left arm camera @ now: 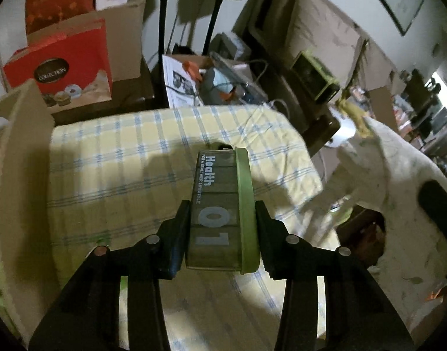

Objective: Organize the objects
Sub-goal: 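Grasp the black-and-green Health box with the left gripper and lift it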

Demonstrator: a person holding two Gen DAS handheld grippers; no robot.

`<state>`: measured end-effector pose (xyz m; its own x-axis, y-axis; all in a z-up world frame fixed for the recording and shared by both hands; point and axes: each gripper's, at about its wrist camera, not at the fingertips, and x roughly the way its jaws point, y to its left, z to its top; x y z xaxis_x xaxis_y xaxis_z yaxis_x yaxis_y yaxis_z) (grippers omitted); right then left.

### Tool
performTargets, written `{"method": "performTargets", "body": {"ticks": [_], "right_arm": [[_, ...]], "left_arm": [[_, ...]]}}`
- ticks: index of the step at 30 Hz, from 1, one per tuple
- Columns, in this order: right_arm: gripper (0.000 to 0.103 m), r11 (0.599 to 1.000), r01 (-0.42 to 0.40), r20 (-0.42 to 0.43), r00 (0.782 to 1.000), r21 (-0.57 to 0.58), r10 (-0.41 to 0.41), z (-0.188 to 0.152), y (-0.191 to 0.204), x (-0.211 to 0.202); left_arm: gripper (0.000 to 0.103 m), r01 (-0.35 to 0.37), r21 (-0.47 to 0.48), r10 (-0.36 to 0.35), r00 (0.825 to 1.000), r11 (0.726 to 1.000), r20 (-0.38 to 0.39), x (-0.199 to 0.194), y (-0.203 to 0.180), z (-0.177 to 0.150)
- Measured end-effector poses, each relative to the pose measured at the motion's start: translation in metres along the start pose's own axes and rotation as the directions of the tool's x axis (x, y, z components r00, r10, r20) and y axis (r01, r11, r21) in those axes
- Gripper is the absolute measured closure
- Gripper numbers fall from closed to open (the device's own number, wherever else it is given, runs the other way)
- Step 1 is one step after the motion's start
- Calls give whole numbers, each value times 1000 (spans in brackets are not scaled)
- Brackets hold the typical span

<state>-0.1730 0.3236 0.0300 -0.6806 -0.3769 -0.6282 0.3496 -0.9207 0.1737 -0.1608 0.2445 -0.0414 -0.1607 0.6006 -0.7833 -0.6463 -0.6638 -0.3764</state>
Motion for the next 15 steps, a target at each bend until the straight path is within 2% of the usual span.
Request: {"method": "performTargets", "body": {"ticks": [9,15], "right_arm": [[98,993,-80,25,996,-84,83,16,50,-25],[98,974,-165,29,985,-153,171,24,92,-40]], "left_arm": [[63,39,-22,-36,993,999,110,-86,30,5],[63,16,-34,-10,983,999,186,-148,65,1]]}}
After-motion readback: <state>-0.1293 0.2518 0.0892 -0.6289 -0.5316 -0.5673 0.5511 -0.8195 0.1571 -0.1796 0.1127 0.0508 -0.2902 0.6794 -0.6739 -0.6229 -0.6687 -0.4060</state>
